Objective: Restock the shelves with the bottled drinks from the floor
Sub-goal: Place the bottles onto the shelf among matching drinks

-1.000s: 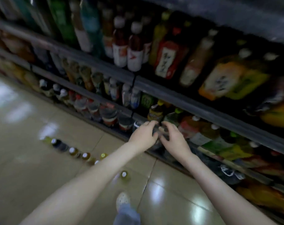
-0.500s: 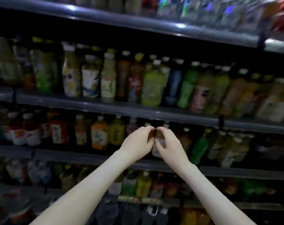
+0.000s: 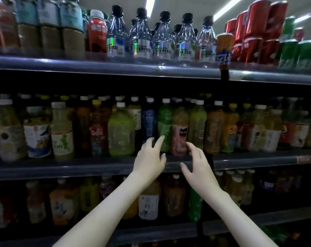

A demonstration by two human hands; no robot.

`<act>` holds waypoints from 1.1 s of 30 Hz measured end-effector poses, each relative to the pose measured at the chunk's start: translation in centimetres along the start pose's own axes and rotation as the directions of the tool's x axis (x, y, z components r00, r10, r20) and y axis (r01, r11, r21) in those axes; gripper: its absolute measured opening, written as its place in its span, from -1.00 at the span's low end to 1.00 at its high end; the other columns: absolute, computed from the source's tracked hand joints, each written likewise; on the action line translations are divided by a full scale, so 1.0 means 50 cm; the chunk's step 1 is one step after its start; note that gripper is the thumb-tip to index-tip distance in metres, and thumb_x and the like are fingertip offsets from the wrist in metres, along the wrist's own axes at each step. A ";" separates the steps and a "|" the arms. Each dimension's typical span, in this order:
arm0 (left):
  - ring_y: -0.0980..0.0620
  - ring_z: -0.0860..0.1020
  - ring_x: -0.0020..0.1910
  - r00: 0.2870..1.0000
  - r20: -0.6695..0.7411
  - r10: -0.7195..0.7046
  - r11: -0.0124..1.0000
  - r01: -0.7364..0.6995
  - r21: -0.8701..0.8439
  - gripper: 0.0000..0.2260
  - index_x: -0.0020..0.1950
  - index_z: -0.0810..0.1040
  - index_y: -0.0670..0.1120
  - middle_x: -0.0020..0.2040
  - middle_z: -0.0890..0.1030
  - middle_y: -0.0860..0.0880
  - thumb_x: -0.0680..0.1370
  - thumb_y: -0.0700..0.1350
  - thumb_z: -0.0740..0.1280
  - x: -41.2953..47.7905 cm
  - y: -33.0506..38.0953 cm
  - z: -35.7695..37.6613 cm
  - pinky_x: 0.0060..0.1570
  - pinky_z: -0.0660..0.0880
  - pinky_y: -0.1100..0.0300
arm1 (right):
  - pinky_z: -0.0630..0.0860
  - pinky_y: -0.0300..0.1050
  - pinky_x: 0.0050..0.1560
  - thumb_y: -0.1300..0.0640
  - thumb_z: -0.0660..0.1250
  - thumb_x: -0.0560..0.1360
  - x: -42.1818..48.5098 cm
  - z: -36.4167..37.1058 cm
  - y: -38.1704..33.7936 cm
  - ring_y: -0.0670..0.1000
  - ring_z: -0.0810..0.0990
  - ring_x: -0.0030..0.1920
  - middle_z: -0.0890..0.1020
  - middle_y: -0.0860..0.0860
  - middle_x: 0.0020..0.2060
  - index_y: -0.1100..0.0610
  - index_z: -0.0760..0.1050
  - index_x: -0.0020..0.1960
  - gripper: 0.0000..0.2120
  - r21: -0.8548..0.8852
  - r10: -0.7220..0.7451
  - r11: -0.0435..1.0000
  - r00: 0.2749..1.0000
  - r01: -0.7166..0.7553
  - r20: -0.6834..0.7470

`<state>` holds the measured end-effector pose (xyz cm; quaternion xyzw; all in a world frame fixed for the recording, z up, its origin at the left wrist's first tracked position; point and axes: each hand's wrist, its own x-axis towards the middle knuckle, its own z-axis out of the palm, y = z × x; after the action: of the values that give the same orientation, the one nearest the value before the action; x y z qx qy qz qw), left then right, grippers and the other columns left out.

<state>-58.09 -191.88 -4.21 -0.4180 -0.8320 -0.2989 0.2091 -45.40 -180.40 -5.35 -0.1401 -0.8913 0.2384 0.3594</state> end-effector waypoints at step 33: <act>-0.08 0.41 0.15 0.808 -0.506 0.300 0.882 -0.437 -0.175 -0.35 0.48 0.16 -0.06 0.19 0.30 -0.07 0.46 -0.06 0.37 0.137 0.068 0.205 0.12 0.46 0.17 | 0.43 -0.52 -0.05 0.08 0.54 0.35 0.175 -0.039 0.139 -0.35 0.51 0.08 0.44 -0.20 0.10 -0.18 0.09 0.28 -0.26 0.393 -0.150 0.896 0.974 0.206 -0.170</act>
<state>-60.19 -179.48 -6.55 -0.5146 -0.6073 -0.4590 0.3944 -49.60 -170.20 -2.75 0.0044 -0.8044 0.3751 0.4607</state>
